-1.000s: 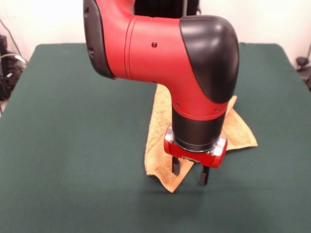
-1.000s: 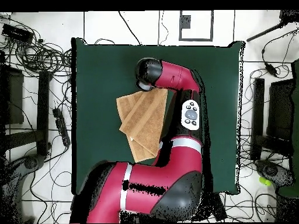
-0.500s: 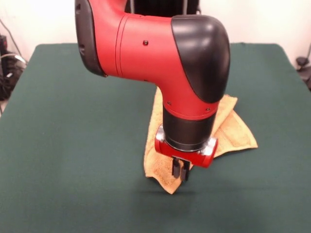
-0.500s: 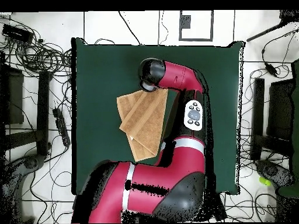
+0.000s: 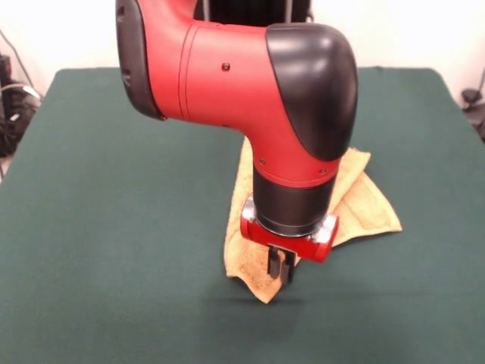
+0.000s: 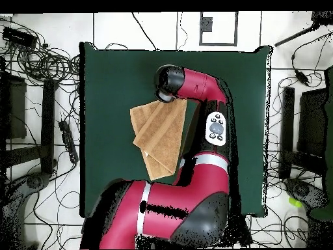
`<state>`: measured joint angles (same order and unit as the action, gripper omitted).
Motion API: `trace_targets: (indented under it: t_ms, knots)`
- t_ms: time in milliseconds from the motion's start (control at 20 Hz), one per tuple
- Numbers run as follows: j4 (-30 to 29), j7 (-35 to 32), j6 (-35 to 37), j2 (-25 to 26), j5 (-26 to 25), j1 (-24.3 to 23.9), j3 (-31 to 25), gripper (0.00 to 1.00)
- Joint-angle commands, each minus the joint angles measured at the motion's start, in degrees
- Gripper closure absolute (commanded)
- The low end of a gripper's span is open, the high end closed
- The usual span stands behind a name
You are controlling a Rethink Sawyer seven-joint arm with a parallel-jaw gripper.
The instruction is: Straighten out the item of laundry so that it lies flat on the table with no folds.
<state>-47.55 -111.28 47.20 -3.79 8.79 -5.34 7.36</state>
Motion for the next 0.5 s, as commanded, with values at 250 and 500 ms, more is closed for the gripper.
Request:
trace_targets:
  t_ms: [250, 500]
  knots:
    - [-11.10, 12.55, -0.67, -3.29, -4.31, -9.67, -8.59, 1.00]
    - [-16.16, 21.04, 1.42, -7.19, -7.32, -15.47, -12.48, 1.00]
